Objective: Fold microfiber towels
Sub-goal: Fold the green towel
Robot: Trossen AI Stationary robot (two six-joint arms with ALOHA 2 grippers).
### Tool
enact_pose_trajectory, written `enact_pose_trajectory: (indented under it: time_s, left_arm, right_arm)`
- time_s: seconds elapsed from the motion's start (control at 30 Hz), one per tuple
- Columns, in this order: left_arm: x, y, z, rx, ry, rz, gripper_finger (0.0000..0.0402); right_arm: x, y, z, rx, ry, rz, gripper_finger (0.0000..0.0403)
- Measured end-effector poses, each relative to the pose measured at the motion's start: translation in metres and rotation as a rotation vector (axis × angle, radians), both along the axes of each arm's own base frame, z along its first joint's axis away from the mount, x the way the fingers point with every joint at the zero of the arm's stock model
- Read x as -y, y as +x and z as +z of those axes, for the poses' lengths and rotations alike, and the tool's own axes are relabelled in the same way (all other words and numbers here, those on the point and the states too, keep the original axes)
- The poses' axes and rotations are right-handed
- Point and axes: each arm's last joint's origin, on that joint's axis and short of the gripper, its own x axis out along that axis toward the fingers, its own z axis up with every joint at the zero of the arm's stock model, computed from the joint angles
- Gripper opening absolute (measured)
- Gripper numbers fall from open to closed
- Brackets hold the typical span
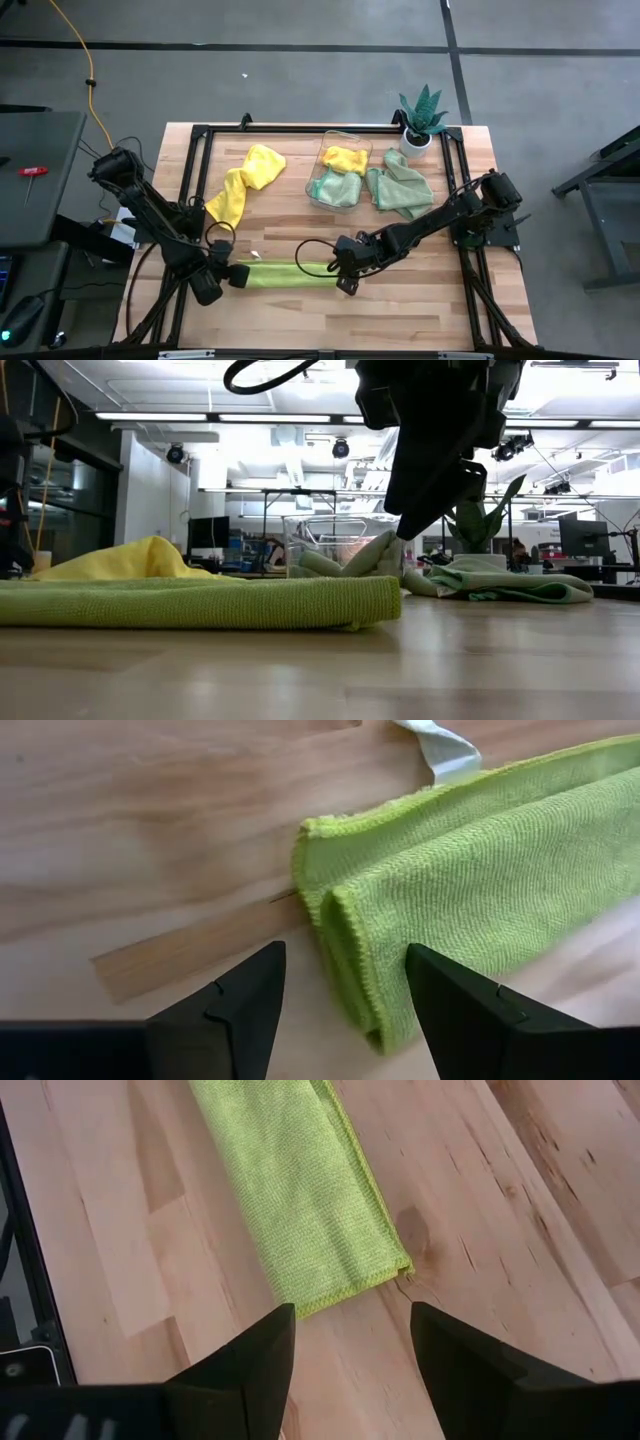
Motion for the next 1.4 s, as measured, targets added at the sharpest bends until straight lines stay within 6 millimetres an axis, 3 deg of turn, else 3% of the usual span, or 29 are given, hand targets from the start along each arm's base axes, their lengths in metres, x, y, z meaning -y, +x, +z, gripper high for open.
enact_pose_trajectory:
  time_s: [0.43, 0.53, 0.73, 1.07, 1.4]
  left_arm:
    - [0.005, 0.012, -0.004, 0.068, -0.044, 0.026, 0.0186]
    - [0.004, 0.012, -0.004, 0.070, -0.031, 0.014, 0.0145]
    - [0.002, 0.008, 0.000, 0.076, 0.017, -0.029, 0.0014]
    - [-0.009, 0.001, 0.036, 0.252, 0.007, -0.046, 0.0003]
    - [-0.025, -0.016, 0.060, 0.235, 0.006, -0.098, 0.0001]
  right_arm:
    - [0.000, 0.000, 0.000, 0.001, 0.000, 0.000, 0.0193]
    - [0.000, 0.000, 0.000, 0.002, -0.001, 0.003, 0.0193]
    - [-0.002, 0.002, 0.001, 0.025, 0.007, 0.006, 0.0193]
    - [-0.001, 0.004, 0.003, 0.054, 0.001, 0.027, 0.0193]
    - [0.000, 0.005, 0.003, 0.062, -0.017, 0.012, 0.0193]
